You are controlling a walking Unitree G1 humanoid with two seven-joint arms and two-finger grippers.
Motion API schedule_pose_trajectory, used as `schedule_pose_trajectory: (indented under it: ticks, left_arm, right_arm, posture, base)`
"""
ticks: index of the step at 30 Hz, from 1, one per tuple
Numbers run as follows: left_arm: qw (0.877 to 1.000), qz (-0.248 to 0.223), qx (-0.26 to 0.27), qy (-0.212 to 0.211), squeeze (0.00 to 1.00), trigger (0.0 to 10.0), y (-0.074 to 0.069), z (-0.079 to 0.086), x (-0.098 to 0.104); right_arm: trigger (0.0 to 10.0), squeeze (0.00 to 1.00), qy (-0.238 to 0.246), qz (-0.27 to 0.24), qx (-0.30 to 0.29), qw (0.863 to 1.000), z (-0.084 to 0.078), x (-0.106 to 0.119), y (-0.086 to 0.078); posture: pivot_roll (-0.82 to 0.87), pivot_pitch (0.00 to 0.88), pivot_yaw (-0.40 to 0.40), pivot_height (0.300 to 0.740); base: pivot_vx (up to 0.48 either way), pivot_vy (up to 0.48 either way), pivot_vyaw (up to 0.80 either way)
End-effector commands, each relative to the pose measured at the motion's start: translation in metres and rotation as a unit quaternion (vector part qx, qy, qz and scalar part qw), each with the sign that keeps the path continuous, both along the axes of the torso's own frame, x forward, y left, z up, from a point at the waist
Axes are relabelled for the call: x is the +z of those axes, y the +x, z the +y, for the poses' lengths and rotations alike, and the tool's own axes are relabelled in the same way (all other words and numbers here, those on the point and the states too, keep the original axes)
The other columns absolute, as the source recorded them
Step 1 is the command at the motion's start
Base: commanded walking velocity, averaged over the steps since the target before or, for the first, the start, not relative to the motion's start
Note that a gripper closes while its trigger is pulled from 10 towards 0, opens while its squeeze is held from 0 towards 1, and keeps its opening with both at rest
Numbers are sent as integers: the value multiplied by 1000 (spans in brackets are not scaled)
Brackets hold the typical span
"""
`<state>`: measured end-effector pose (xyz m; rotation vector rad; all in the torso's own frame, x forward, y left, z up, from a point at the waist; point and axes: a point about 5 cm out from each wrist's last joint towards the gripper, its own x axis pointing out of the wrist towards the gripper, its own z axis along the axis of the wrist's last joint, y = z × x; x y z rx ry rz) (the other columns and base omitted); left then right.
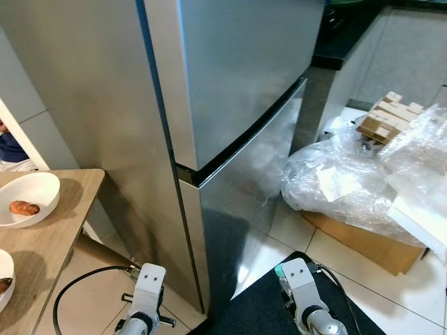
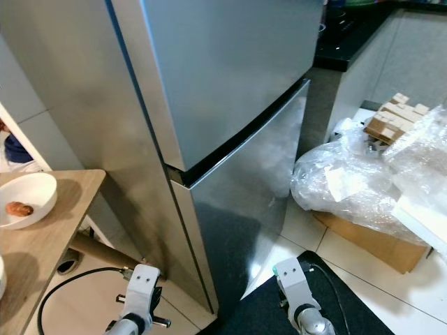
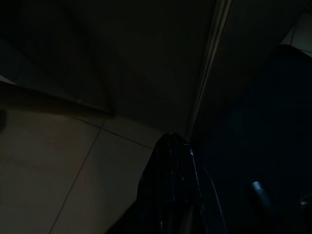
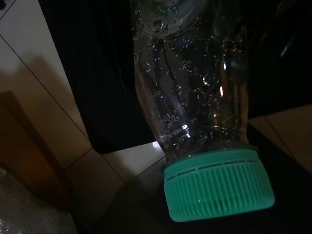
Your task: Restocking fridge
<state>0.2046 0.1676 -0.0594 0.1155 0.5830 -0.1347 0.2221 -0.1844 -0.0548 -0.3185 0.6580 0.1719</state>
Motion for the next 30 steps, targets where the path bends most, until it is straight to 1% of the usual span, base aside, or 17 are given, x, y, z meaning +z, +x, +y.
schedule_pose_trajectory:
  ticks: [1, 2, 3, 5, 8, 14, 16, 18, 20, 22, 23, 25, 28, 30]
  left_arm:
    - [1000, -11, 20, 1, 0, 10000, -2, 2, 0]
    - [999, -24, 34, 11, 0, 10000, -1, 7, 3]
    - [999, -24, 34, 11, 0, 10000, -1, 7, 3]
    - [997, -40, 60, 20, 0, 10000, 1, 15, 6]
    - [995, -55, 82, 17, 0, 10000, 2, 21, 9]
    - [995, -59, 84, 18, 0, 10000, 2, 23, 10]
    - [995, -66, 79, 6, 0, 10000, 3, 23, 12]
    - [995, -66, 79, 6, 0, 10000, 3, 23, 12]
    - [996, -86, 26, -6, 0, 10000, 6, 15, 17]
    - [994, -103, -33, -10, 0, 10000, 9, 7, 21]
    - [993, -108, -52, -11, 0, 10000, 10, 5, 23]
    - [991, -115, -74, -14, 0, 10000, 12, 4, 26]
    - [989, -113, -88, -30, 0, 10000, 16, 3, 28]
    - [988, -114, -96, -31, 0, 10000, 19, 3, 30]
  right_arm:
    - [10000, 0, 3, 3, 6, 1000, 3, -1, -2]
    - [10000, 0, 1, -2, 12, 1000, 4, 0, 1]
    - [10000, 0, 1, -2, 12, 1000, 4, 0, 1]
    - [10000, 0, -1, -13, 25, 1000, 7, 4, 6]
    - [10000, 0, -4, -26, 46, 999, 12, 9, 13]
    - [10000, 0, -8, -30, 62, 998, 15, 11, 16]
    - [10000, 0, -15, -32, 80, 996, 17, 14, 21]
    - [10000, 0, -15, -32, 80, 996, 17, 14, 21]
    - [10000, 0, -19, -24, 76, 997, 13, 12, 19]
    - [10000, 0, -19, -15, 62, 998, 7, 8, 13]
    - [10000, 0, -18, -12, 55, 998, 4, 7, 10]
    - [10000, 0, -16, -8, 42, 999, 0, 4, 5]
    - [10000, 0, -15, 0, 26, 1000, -5, 1, -1]
    - [10000, 0, -15, 3, 22, 1000, -6, -1, -4]
  posture:
    - [-102, 67, 41, 740]
    - [-97, 69, 37, 740]
    - [-97, 69, 37, 740]
    - [-95, 69, 33, 740]
    - [-93, 71, 22, 740]
    - [-87, 72, 7, 740]
    - [-72, 72, -14, 740]
    - [-72, 72, -14, 740]
    - [-70, 76, -15, 740]
    - [-72, 79, -9, 740]
    - [-74, 80, -3, 740]
    - [-77, 81, 3, 740]
    - [-82, 81, 10, 740]
    - [-86, 80, 18, 740]
  base:
    - [0, 0, 0]
    - [0, 0, 0]
    - [0, 0, 0]
    - [0, 0, 0]
    - [0, 0, 0]
    - [0, 0, 0]
    - [0, 0, 0]
    - [0, 0, 0]
    - [0, 0, 0]
    - [0, 0, 0]
    - [0, 0, 0]
    - [0, 0, 0]
    - [0, 0, 0]
    - [0, 0, 0]
